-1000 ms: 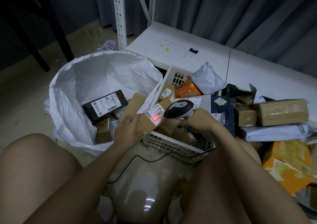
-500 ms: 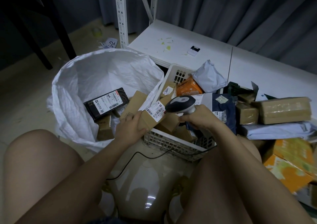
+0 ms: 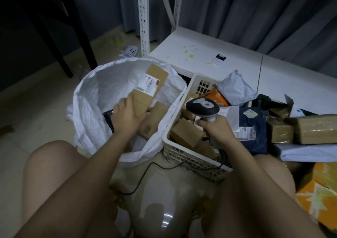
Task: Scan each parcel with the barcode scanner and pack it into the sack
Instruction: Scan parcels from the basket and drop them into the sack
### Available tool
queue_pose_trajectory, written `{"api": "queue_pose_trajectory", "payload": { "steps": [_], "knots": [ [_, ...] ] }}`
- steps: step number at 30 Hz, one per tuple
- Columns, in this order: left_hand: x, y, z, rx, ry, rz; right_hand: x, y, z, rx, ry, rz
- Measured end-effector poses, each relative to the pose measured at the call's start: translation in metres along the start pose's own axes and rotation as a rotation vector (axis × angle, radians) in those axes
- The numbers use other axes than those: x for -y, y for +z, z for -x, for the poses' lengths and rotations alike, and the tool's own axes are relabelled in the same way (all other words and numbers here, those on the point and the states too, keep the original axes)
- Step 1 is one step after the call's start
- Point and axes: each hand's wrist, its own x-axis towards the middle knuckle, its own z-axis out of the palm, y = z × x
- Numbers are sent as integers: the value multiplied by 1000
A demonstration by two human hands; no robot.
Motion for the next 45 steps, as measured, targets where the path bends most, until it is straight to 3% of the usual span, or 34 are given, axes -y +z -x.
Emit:
{"api": "queue_pose_trajectory", "payload": {
  "steps": [4, 8, 15, 19, 23, 26, 31, 37, 40, 42, 45],
  "knots": [
    [15, -5, -35, 133, -77, -192, 4, 4, -5, 10, 23, -93],
    [3, 4, -33, 162, 86, -137, -1, -7, -7, -12, 25, -132],
    [-37, 55, -8, 293, 291, -65, -19, -51, -30, -219, 89, -240],
    [-73, 88, 4, 353, 404, -9, -29, -63, -41, -222, 136, -267],
    [-106, 123, 11, 551, 413, 10, -33, -60, -48, -174, 155, -302],
    [-116, 152, 9, 642, 484, -145, -31, -61, -54, -131, 162, -303],
    [-125, 182, -4, 759, 770, -572, -32, -65, -62, -88, 171, -270],
    [-120, 210, -11, 694, 957, -832, -35, -72, -72, -71, 210, -267],
    [-118, 213, -14, 659, 989, -741, -37, -75, -74, -84, 219, -299],
    [-114, 207, -18, 722, 824, -521, -37, -74, -76, -96, 214, -326],
    [-117, 180, -22, 666, 521, 65, -36, -73, -79, -128, 179, -367]
  ]
}}
